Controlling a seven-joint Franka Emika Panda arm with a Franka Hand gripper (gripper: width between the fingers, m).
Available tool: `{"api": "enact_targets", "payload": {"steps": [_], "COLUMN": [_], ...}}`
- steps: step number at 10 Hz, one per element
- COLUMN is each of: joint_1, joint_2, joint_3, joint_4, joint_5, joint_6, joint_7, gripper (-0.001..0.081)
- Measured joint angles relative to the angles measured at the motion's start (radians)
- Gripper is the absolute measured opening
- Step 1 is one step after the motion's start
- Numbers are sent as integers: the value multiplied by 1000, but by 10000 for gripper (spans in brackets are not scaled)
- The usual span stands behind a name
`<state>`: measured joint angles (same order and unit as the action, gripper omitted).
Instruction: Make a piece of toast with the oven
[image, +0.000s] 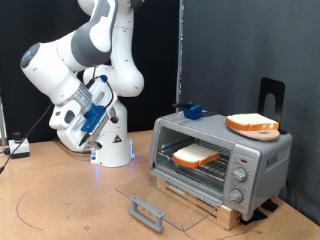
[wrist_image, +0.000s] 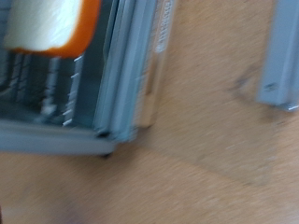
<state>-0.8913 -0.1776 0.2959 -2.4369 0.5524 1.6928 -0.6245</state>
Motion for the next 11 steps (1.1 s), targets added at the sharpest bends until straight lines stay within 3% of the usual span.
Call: {"api": "enact_targets", "payload": {"steps": [1,3,6,7,9,11], "joint_1": [-1,-5,-9,-9,-12,-14], "joint_2": [26,126,256,255,264,314], "joint_3": [-1,-2,-11,-11,-14,-19], "joint_4": [32,91,137,136,132,128], "joint_5": [-23,-86,-121,-121,-93,1], "joint_6": [-65,-113,-66,-68,-84,-99], "joint_7": [31,111,195,188,175,175], "gripper": [807,807,807,807,807,807]}}
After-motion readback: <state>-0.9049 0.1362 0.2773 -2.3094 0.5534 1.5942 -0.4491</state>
